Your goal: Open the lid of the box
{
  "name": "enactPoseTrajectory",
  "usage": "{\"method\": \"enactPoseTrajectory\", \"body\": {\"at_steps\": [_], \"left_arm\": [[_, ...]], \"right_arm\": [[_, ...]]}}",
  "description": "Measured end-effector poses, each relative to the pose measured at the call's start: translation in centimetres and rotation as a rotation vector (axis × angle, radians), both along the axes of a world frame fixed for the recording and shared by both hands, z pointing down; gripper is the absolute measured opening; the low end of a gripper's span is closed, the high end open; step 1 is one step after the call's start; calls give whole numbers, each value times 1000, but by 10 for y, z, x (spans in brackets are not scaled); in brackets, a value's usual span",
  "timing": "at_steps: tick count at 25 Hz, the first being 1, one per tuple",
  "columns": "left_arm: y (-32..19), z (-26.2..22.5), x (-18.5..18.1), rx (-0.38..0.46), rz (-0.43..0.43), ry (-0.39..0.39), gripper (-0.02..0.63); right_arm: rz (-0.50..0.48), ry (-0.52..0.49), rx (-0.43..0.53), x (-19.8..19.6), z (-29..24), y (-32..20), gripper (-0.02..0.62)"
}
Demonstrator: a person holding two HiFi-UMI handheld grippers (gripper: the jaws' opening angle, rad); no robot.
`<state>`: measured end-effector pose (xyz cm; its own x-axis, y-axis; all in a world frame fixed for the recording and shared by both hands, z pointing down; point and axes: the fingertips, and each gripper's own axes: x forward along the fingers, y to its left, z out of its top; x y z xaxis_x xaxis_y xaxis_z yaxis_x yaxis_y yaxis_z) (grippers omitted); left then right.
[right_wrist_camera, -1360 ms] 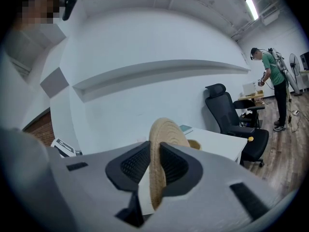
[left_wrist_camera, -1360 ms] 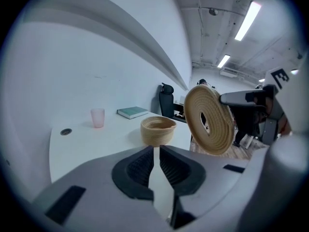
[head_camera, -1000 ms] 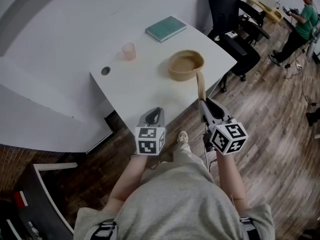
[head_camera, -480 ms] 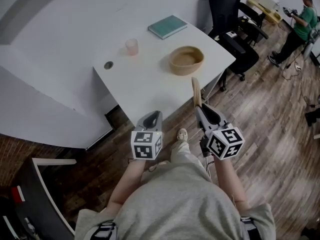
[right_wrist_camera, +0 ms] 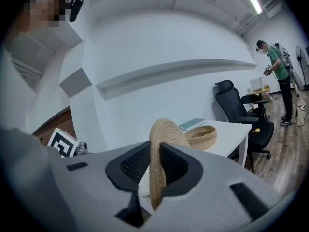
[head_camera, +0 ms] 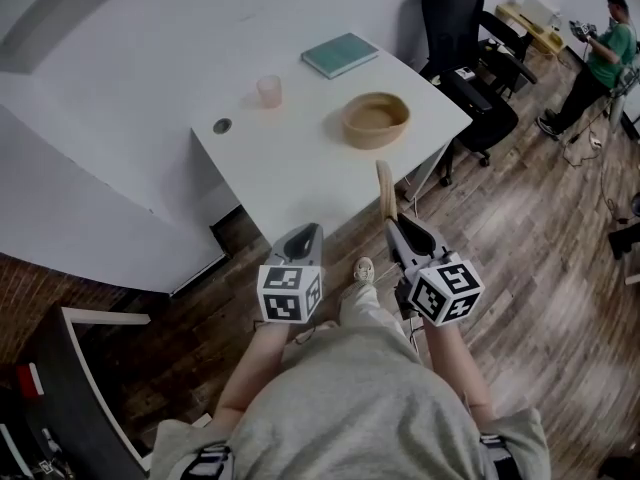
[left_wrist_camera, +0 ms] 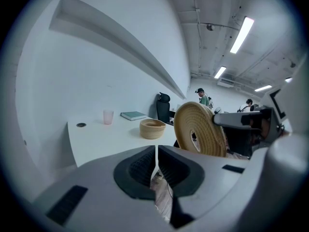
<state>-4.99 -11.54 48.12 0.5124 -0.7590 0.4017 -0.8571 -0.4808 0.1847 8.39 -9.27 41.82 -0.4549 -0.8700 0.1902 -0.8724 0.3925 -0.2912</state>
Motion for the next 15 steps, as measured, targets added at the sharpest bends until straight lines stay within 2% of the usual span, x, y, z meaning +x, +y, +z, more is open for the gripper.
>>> {"method": "enactPoseTrajectory", "body": {"at_steps": [15], "left_arm": [[-3, 5, -2, -12, -3, 6, 18]], "right_arm": [[-12, 15, 17, -6, 1, -1, 67]]}}
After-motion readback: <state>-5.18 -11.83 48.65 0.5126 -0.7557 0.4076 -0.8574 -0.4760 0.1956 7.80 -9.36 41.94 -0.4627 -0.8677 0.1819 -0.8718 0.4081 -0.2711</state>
